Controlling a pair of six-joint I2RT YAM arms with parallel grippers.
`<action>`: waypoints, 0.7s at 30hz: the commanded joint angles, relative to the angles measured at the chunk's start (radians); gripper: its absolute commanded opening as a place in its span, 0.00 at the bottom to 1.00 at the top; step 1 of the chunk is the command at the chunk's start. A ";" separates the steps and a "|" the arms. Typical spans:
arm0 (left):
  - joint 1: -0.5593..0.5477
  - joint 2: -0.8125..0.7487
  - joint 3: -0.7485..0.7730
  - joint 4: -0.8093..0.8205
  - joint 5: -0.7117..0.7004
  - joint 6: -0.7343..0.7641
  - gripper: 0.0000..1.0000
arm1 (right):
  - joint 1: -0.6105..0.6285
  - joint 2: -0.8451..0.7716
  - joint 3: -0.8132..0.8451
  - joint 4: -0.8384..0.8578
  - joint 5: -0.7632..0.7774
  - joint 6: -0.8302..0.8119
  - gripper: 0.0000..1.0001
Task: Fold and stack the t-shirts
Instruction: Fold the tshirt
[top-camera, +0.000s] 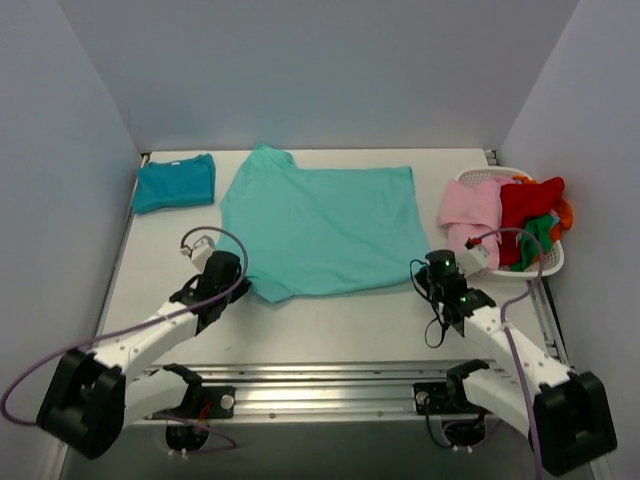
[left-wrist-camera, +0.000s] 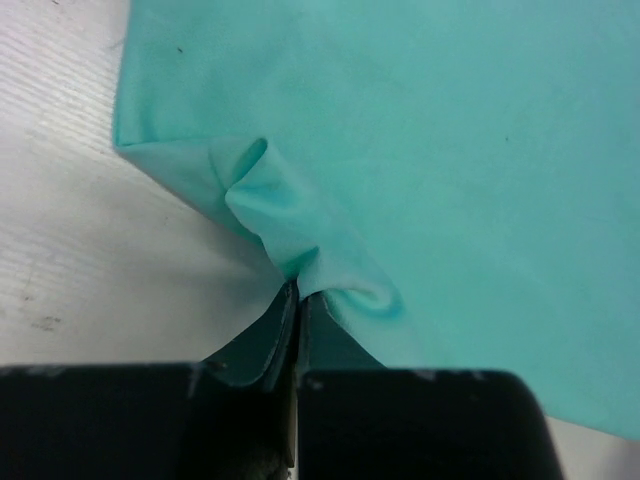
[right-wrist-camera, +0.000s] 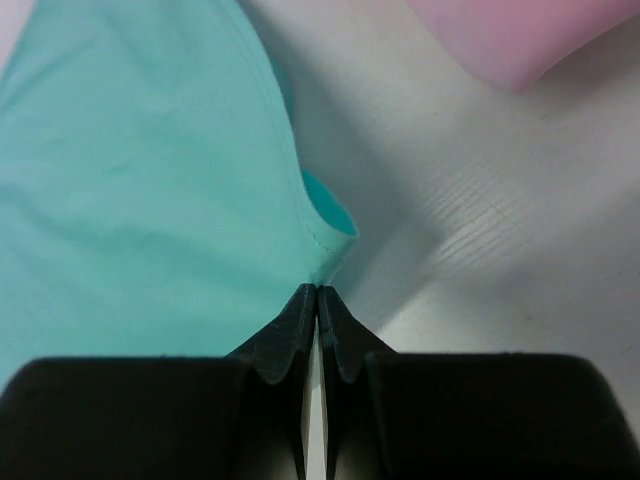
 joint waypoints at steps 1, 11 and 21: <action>-0.005 -0.137 -0.020 -0.107 0.011 0.000 0.02 | 0.007 -0.120 0.004 -0.182 0.055 -0.004 0.00; -0.003 -0.260 0.127 -0.225 -0.009 0.070 0.02 | 0.013 -0.189 0.063 -0.276 0.045 -0.012 0.00; 0.015 0.059 0.366 -0.128 0.007 0.116 0.02 | 0.012 -0.022 0.217 -0.218 0.103 -0.033 0.00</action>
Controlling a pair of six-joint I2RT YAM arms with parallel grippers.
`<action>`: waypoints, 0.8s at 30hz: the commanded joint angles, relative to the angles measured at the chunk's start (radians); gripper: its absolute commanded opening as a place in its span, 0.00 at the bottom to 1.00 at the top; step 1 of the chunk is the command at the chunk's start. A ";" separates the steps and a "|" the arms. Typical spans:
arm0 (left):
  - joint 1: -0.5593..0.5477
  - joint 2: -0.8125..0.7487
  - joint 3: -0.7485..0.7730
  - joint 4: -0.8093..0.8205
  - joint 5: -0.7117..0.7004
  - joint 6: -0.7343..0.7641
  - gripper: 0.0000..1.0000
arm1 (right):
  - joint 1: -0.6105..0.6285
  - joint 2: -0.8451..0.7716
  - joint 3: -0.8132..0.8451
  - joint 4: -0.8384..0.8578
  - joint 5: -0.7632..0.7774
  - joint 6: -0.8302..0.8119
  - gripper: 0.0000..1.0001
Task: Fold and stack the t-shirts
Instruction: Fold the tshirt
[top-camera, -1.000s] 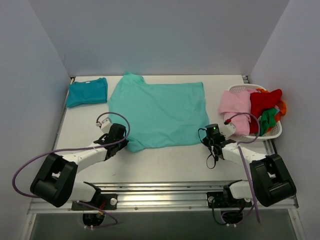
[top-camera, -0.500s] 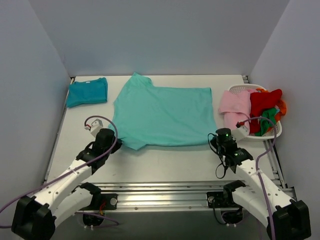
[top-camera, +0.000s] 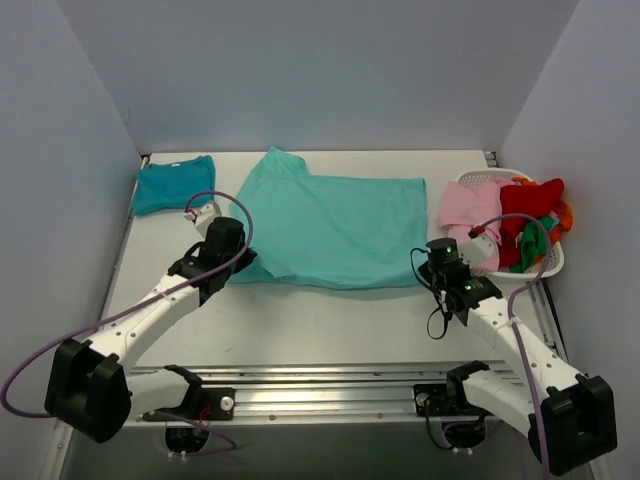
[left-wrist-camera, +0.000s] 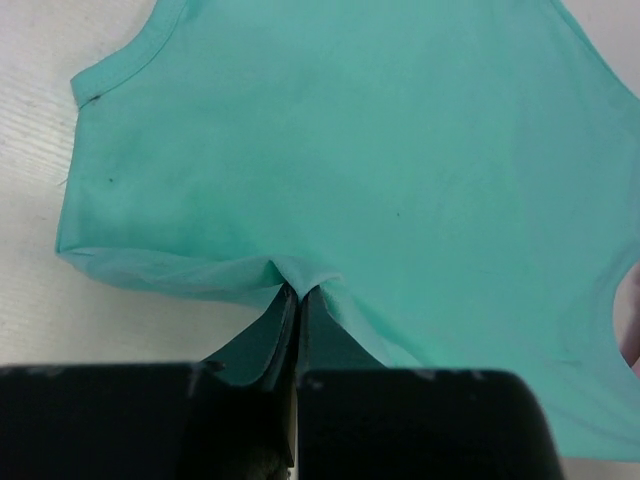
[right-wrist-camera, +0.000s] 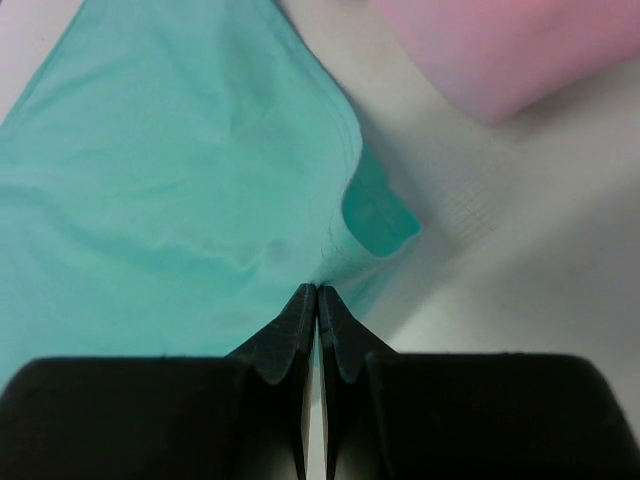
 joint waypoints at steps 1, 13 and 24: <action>0.021 0.081 0.109 0.064 0.009 0.040 0.02 | 0.007 0.096 0.086 0.031 0.070 -0.016 0.00; 0.153 0.366 0.367 0.093 0.129 0.139 0.02 | -0.002 0.435 0.320 0.137 0.107 -0.026 0.00; 0.268 0.837 0.729 0.109 0.357 0.257 0.02 | -0.065 0.787 0.547 0.181 0.097 -0.008 0.00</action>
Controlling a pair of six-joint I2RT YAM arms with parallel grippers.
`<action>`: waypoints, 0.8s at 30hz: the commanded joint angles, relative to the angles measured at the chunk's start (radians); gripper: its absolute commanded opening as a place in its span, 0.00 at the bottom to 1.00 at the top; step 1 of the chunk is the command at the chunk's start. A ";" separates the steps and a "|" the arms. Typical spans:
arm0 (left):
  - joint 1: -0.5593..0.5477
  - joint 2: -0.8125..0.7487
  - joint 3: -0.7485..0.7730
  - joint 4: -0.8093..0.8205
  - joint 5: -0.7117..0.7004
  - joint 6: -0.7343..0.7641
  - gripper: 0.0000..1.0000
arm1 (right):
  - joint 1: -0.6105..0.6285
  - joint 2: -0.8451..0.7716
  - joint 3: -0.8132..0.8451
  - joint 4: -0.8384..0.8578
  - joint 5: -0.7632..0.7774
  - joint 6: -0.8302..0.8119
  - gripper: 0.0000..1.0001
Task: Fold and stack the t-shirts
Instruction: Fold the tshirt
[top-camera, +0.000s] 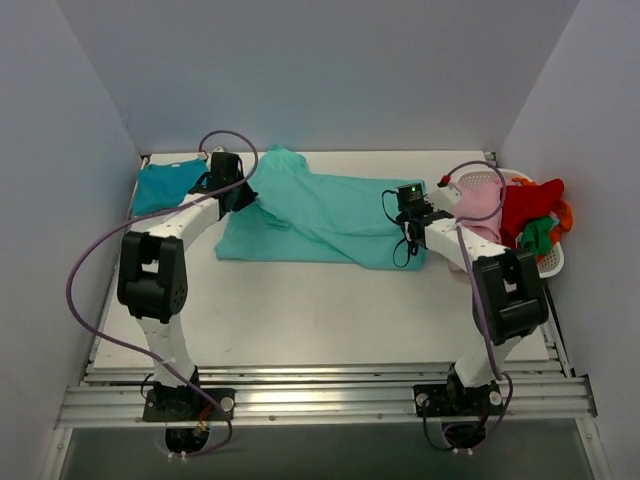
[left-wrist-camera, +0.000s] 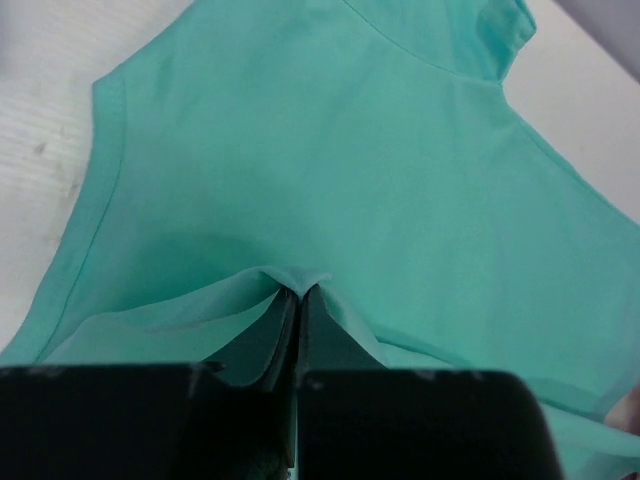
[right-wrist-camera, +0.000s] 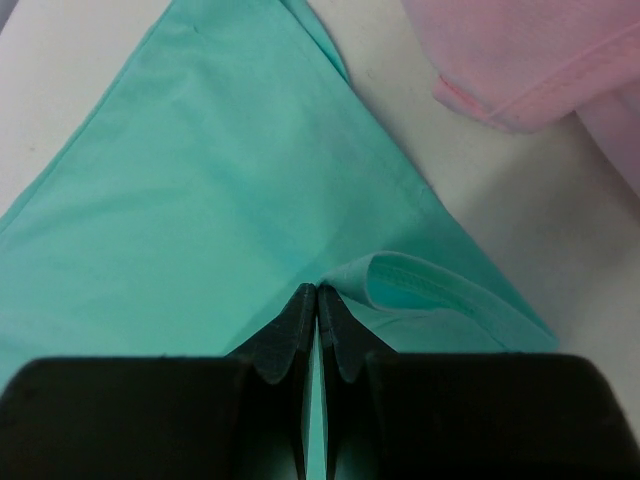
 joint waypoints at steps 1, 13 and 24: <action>0.024 0.152 0.167 0.033 0.186 0.077 0.02 | -0.018 0.098 0.061 0.008 0.037 0.015 0.00; 0.065 0.481 0.446 0.021 0.339 0.104 0.34 | -0.087 0.365 0.251 0.022 0.006 0.013 0.16; 0.094 0.256 0.257 0.085 0.290 0.094 0.78 | -0.058 0.226 0.304 -0.018 0.048 -0.025 0.72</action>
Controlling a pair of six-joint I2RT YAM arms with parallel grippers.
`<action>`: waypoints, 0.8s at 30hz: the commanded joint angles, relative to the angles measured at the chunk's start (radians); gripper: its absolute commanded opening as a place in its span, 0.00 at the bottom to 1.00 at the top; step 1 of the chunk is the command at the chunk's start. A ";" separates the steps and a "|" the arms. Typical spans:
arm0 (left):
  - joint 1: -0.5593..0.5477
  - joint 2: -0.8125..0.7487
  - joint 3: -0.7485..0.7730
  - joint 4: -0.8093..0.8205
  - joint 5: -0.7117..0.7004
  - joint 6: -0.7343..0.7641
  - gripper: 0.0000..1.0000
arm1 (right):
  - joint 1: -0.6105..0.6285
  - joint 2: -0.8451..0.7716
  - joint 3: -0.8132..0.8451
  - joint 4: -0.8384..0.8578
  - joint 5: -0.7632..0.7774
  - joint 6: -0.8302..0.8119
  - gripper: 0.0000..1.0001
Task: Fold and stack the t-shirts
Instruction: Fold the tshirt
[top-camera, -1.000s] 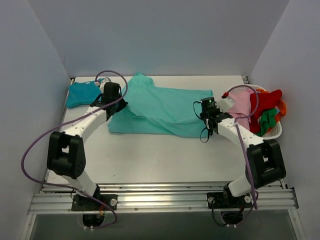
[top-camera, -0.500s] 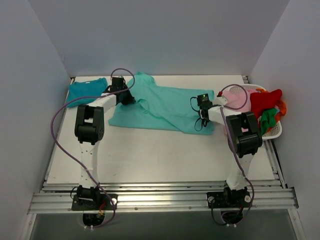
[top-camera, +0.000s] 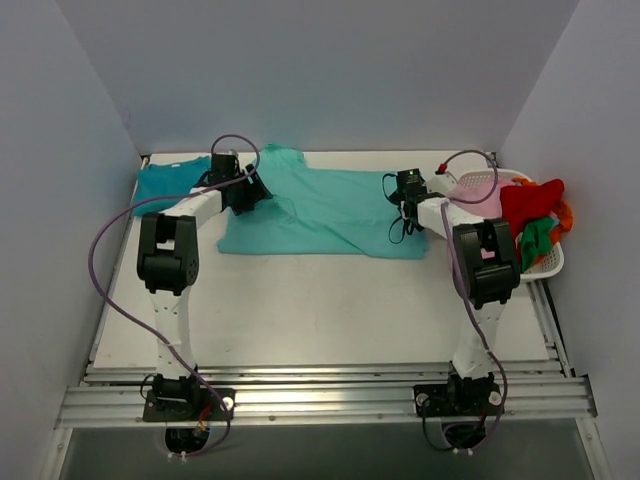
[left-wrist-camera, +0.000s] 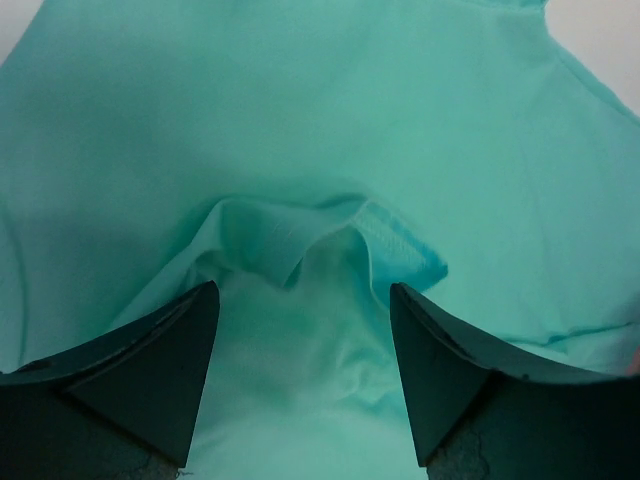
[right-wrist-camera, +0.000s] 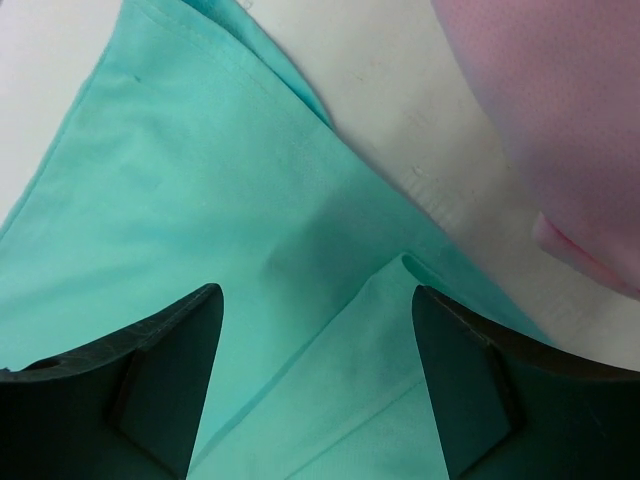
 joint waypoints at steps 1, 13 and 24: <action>0.021 -0.202 -0.109 0.075 -0.047 -0.004 0.78 | 0.030 -0.162 0.001 -0.050 0.079 -0.022 0.72; 0.021 -0.611 -0.451 0.118 -0.185 -0.056 0.78 | 0.065 -0.585 -0.343 -0.112 0.145 -0.008 0.72; -0.001 -0.698 -0.583 0.089 -0.222 -0.086 0.78 | 0.148 -0.705 -0.507 -0.121 0.148 0.035 0.72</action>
